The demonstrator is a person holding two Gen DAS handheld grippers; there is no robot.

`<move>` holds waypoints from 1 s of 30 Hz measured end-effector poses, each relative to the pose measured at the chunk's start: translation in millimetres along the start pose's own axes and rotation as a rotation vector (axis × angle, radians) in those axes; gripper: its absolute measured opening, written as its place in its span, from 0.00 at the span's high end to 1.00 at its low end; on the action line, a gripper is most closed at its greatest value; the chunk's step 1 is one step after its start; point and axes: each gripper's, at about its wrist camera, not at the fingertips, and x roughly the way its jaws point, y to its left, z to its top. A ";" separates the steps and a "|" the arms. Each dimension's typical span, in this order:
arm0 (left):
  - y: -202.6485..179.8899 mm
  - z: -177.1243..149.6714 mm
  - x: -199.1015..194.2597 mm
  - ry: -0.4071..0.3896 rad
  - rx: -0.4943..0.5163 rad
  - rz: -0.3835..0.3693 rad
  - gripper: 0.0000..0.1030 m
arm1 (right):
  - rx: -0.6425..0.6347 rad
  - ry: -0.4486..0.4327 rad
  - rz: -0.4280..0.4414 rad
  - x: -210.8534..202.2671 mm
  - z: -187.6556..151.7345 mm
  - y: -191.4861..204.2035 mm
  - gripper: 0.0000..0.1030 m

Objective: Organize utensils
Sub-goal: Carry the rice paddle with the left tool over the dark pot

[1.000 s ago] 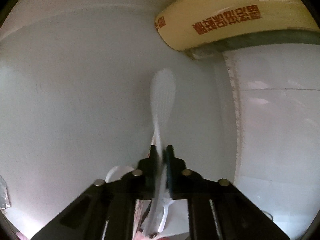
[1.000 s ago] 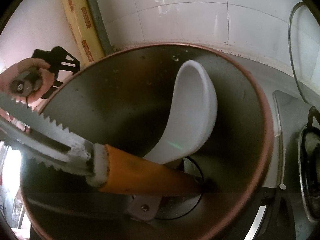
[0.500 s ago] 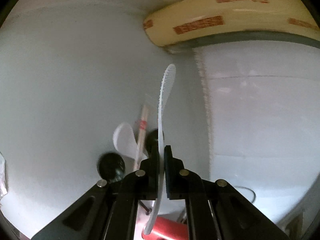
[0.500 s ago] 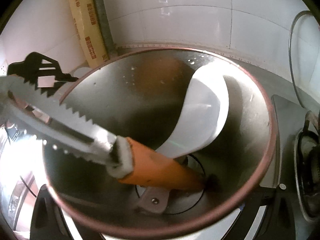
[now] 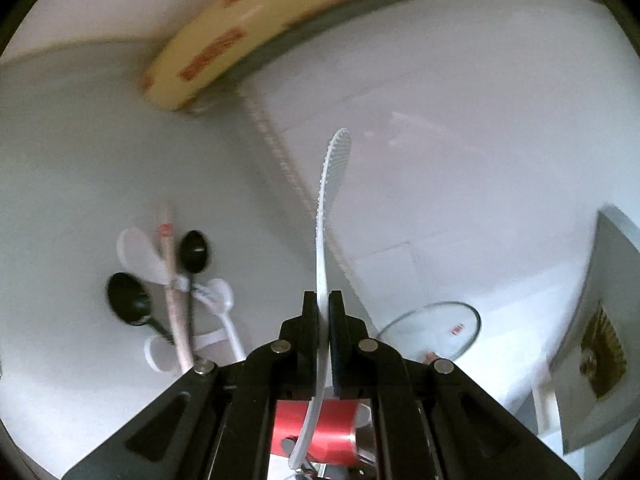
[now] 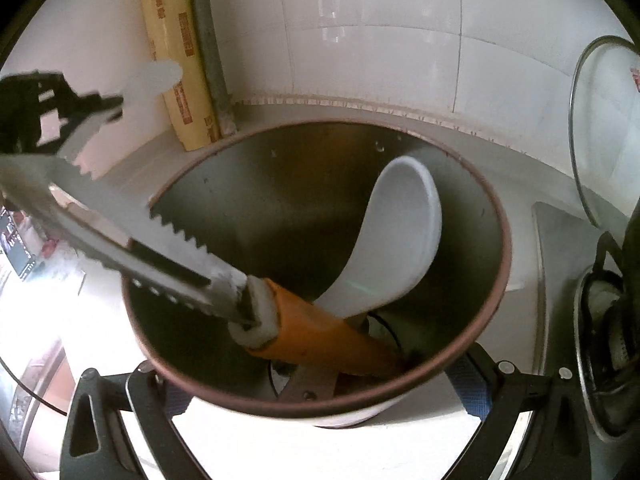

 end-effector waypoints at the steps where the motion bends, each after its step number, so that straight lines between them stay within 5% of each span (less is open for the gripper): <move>1: -8.5 -2.1 -0.4 -0.003 0.026 -0.017 0.96 | -0.001 -0.005 0.000 -0.6 0.5 0.0 0.00; 8: -51.0 -14.3 20.5 0.015 0.183 -0.077 0.95 | -0.003 -0.010 0.011 7.6 11.1 4.1 0.00; 17: -84.4 -43.1 79.3 0.158 0.336 -0.119 0.95 | -0.008 -0.011 0.028 5.4 8.4 0.6 0.00; 30: -95.1 -67.7 123.3 0.300 0.414 -0.172 0.95 | -0.009 -0.002 0.033 7.3 8.9 -5.2 0.00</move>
